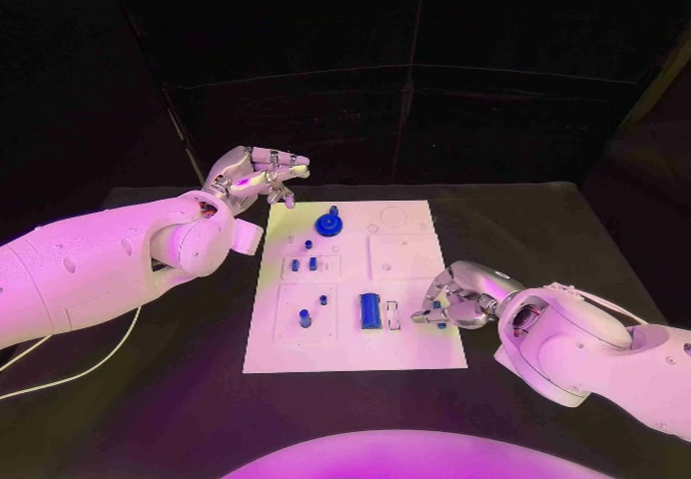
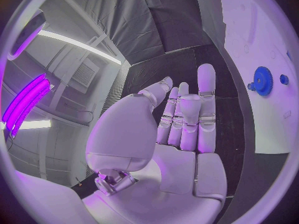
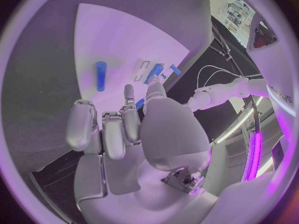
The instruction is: Assemble the parts on the task board
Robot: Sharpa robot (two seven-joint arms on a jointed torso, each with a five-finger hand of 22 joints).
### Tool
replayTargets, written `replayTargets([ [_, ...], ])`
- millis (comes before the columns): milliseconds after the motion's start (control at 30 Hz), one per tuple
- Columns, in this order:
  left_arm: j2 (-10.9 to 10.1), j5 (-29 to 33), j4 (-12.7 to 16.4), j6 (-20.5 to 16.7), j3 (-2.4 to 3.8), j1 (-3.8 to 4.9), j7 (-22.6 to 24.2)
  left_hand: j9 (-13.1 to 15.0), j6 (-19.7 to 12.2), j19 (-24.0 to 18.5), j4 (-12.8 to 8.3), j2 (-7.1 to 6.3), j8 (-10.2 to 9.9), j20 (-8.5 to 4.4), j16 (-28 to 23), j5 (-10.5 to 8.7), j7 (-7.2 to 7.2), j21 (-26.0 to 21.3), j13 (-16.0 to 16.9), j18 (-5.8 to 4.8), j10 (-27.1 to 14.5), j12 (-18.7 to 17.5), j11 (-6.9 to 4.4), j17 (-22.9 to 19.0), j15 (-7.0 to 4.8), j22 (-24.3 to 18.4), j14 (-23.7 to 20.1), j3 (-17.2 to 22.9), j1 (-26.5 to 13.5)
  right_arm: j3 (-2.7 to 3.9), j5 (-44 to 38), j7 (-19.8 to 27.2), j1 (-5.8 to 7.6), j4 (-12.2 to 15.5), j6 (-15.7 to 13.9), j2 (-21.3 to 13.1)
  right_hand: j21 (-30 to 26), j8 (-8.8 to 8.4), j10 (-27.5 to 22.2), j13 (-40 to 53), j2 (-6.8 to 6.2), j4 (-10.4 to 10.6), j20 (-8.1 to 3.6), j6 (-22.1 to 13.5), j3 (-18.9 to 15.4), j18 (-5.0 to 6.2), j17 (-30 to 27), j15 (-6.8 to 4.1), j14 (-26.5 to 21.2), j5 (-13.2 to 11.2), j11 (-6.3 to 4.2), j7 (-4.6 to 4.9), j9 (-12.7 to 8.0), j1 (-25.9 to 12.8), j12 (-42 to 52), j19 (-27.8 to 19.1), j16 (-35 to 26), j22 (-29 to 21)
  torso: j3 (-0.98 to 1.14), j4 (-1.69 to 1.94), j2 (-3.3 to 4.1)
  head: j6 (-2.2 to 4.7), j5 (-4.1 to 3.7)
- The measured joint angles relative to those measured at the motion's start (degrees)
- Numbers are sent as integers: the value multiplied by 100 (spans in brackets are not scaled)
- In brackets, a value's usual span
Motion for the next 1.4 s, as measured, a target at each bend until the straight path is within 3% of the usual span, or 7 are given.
replayTargets([
  [167,5,0,0,-2,-1,0,0,0,0,0,0,0,0,0,0,0,0,0,0,0,0,0,0,0,0,0,0,0,0,-1,158,-7,1,-21,-97,-302,-56,-92,-76,4,67,-42,15,-60,-9,-1,0,22,21,95,14,21,-34,68,-161,-55,-59,-103,-5,-26,-10,3,-66],
  [433,7,0,0,-2,-1,-1,0,0,0,0,0,0,0,0,0,0,0,0,0,0,0,0,0,0,0,0,0,0,0,-4,200,1,-2,-218,-126,-297,-83,-158,-103,17,134,-74,12,-60,-10,0,-1,24,21,161,40,21,-53,135,-211,-92,-96,-181,2,-65,-13,13,-110],
  [933,24,0,-15,2,-11,-2,-6,0,0,0,0,0,0,0,0,0,0,0,4,0,0,0,0,0,0,0,0,0,0,-6,44,-241,-8,-617,111,116,-105,-168,-133,51,142,-97,32,-60,-33,0,-2,24,21,182,31,21,-58,143,-258,-112,-96,-192,-2,-46,-17,-2,-130],
  [1400,23,0,-18,4,-15,-2,-12,0,0,0,0,0,0,0,0,0,0,0,3,0,0,0,0,0,0,0,0,0,0,8,-41,-361,4,-675,523,222,-105,-225,-143,258,214,-217,32,23,-24,-1,-2,35,11,276,41,0,-57,343,-256,-112,-96,-169,-5,-55,-21,-9,-120],
])
